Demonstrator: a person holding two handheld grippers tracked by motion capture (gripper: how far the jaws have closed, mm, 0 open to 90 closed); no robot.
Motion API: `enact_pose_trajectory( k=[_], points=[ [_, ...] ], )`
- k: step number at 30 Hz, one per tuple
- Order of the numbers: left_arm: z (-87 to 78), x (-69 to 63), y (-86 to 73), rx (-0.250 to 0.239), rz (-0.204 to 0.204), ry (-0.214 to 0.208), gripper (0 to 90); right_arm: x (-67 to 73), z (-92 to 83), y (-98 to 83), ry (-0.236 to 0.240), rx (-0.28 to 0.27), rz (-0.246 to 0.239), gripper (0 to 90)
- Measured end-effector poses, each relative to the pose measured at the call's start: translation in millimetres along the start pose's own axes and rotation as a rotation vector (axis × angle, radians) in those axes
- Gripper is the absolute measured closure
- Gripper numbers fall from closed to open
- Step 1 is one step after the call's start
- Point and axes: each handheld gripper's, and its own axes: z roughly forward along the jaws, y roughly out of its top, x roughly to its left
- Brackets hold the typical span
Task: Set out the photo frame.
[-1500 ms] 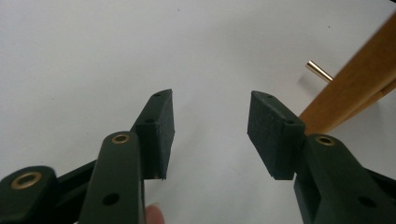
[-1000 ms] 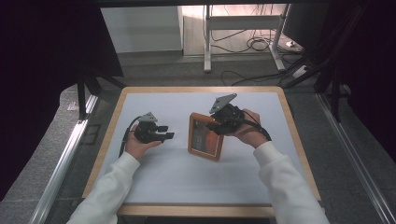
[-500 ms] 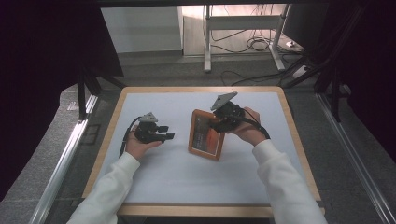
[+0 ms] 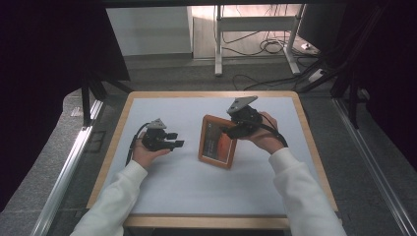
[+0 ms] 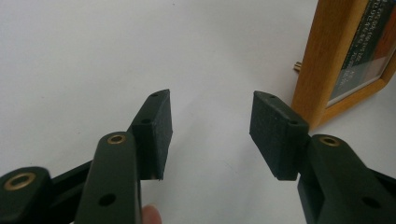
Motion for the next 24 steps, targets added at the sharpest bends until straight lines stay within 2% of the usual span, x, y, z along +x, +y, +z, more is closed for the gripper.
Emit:
enact_pose_trajectory(
  k=[6, 11, 14, 19, 24],
  points=[
    [0.5, -1.7, 0.5, 0.009, 0.016, -0.003, 48.8, -1.8, -15.5, -13.2, -0.003, -0.044, 0.068, 33.3],
    [0.7, -4.4, 1.0, 0.008, 0.021, -0.007, 49.3, 0.6, -28.3, -33.0, -0.015, -0.073, 0.104, 31.3],
    [2.2, -8.4, 1.1, 0.013, 0.03, -0.01, 49.6, 5.1, -34.8, -47.4, -0.029, -0.073, 0.112, 30.5],
    [4.9, -16.7, 0.2, 0.03, 0.043, -0.016, 49.8, 17.0, -40.5, -76.8, -0.013, -0.078, 0.146, 29.6],
    [8.7, -21.8, -1.4, 0.049, 0.069, -0.02, 51.1, 27.3, -37.9, -107.7, 0.006, -0.067, 0.186, 28.5]
  ],
)
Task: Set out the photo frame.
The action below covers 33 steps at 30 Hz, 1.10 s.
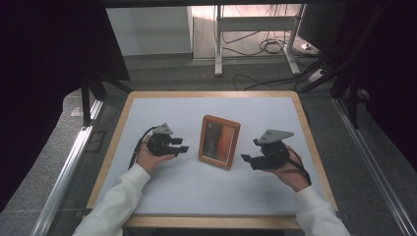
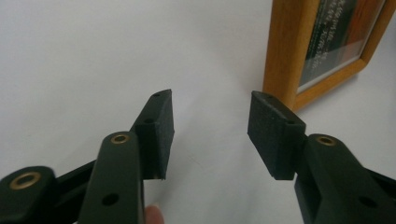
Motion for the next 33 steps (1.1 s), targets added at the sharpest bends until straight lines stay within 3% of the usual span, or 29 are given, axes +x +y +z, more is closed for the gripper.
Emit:
enact_pose_trajectory(
  k=[6, 10, 14, 21, 33],
  points=[
    [6.1, -9.6, 1.1, 0.038, 0.03, -0.015, 64.0, 2.4, -3.1, -23.4, -0.008, -0.001, 0.035, 28.5],
    [9.5, -15.8, 2.2, 0.056, 0.038, -0.033, 80.1, 6.3, -5.3, -31.8, -0.009, 0.011, 0.03, 28.0],
    [14.9, -20.8, 2.5, 0.073, 0.041, -0.043, 88.1, 11.3, -7.3, -40.9, -0.011, 0.025, 0.022, 27.9],
    [25.8, -29.0, 4.6, 0.091, 0.047, -0.044, 90.0, 17.6, -11.0, -54.3, -0.019, 0.033, 0.029, 27.8],
    [30.7, -36.0, 6.8, 0.091, 0.058, -0.056, 90.0, 16.2, -13.1, -59.5, -0.041, 0.034, 0.028, 27.8]
  ],
)
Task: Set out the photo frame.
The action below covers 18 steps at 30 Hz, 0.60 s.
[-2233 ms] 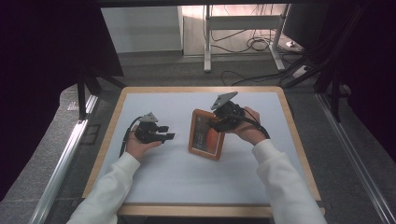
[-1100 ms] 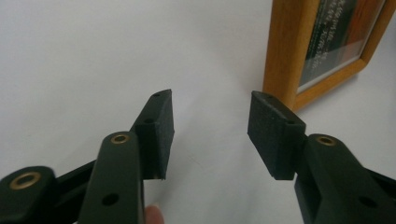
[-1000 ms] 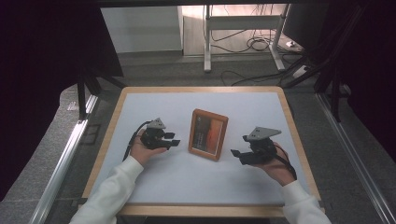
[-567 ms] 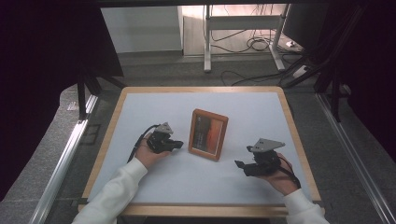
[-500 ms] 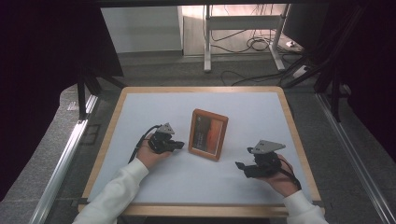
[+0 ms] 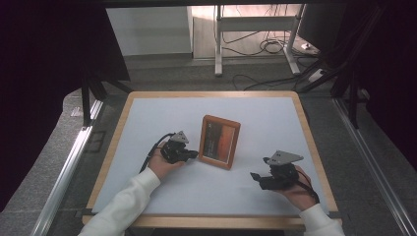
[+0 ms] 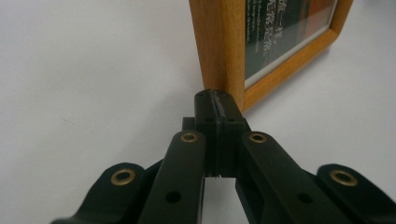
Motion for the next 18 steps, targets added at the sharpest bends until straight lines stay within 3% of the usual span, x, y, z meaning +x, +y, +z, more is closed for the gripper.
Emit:
enact_pose_trajectory(
  k=[18],
  points=[
    [2.3, -13.1, -0.6, 0.008, 0.035, -0.029, 90.0, -2.0, 2.1, -2.3, 0.003, 0.012, 0.008, 27.8]
  ],
)
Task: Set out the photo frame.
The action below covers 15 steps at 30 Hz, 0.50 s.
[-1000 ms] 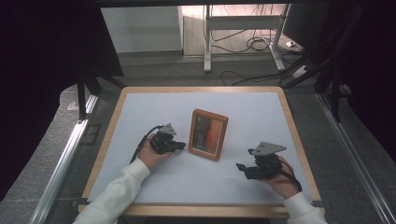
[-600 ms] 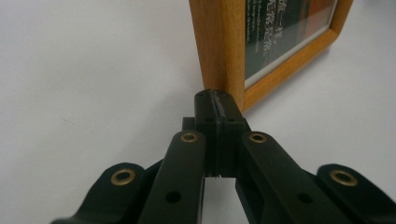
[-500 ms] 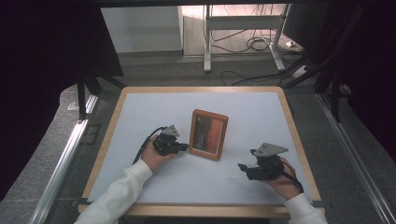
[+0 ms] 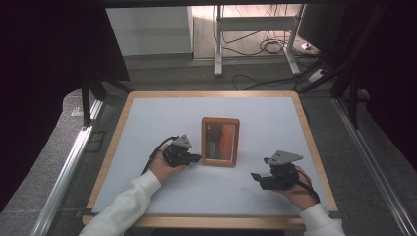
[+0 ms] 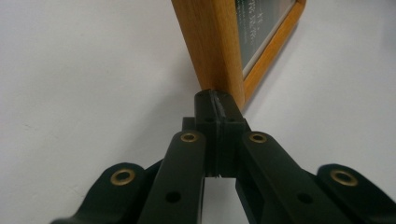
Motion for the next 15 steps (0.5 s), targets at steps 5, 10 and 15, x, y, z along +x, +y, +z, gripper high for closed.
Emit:
enact_pose_trajectory(
  k=[5, 10, 15],
  points=[
    [0.8, -3.1, 0.5, 0.003, 0.01, -0.002, 90.0, -0.4, 0.9, -0.5, 0.002, 0.003, 0.001, 27.8],
    [1.2, -3.6, 0.6, 0.004, 0.014, -0.007, 90.0, -1.1, 1.6, -1.4, 0.002, 0.008, 0.0, 27.8],
    [-0.4, -2.3, 1.3, 0.003, 0.013, 0.002, 89.4, -0.9, 1.9, -1.8, 0.003, 0.009, 0.0, 27.7]
  ],
)
